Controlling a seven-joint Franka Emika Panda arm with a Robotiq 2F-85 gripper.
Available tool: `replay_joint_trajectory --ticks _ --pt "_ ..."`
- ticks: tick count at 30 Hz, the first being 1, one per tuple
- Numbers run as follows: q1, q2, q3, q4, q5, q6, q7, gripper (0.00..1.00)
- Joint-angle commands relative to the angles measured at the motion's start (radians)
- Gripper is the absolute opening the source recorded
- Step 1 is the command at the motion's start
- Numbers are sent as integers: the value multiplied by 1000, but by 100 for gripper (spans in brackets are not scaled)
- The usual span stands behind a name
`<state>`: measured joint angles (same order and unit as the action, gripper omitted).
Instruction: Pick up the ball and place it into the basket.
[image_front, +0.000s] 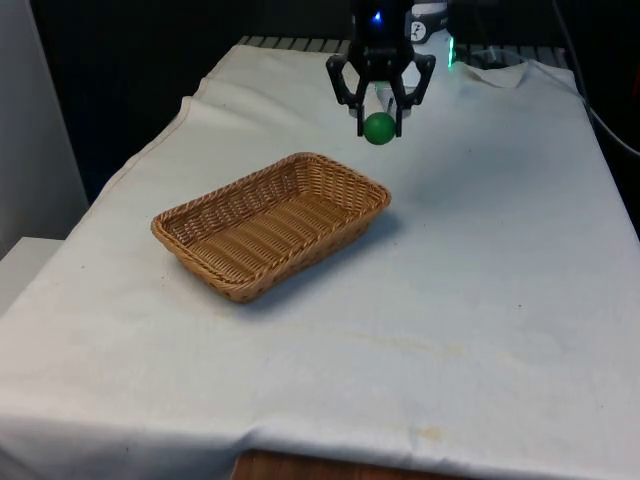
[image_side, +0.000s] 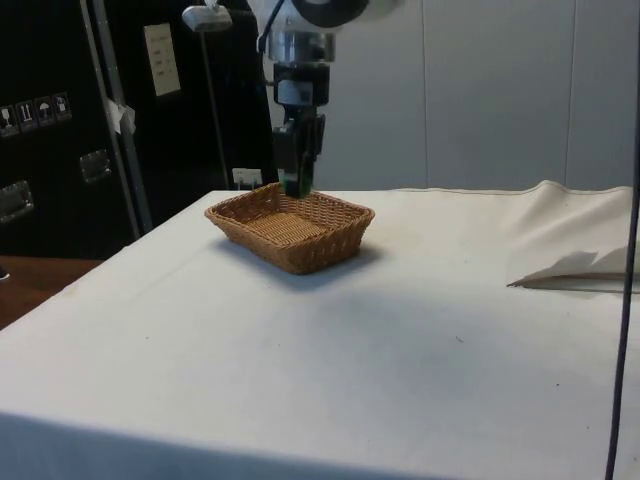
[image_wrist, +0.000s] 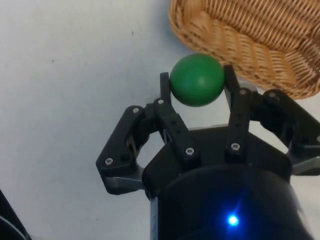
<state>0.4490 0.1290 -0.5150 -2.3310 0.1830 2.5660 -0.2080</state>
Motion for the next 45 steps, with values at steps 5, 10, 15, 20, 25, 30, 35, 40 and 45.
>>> replay_joint_trajectory --ticks 5,10,15,20,25,30,35,40,45 --pt "-12 55 -7 65 67 -34 -64 3" --pt "-17 94 -17 103 106 -46 -101 3" --pt "-27 154 -31 139 183 -47 -174 3" --pt "-33 194 -39 158 238 -45 -224 3" --pt "-35 241 -57 193 291 -51 -275 3" --pt "-31 258 -68 213 293 -55 -277 3" --pt "-28 286 -67 226 294 -40 -277 3" --pt "-28 318 -69 243 292 -27 -278 3" --pt "-32 354 -78 273 291 -25 -282 3"
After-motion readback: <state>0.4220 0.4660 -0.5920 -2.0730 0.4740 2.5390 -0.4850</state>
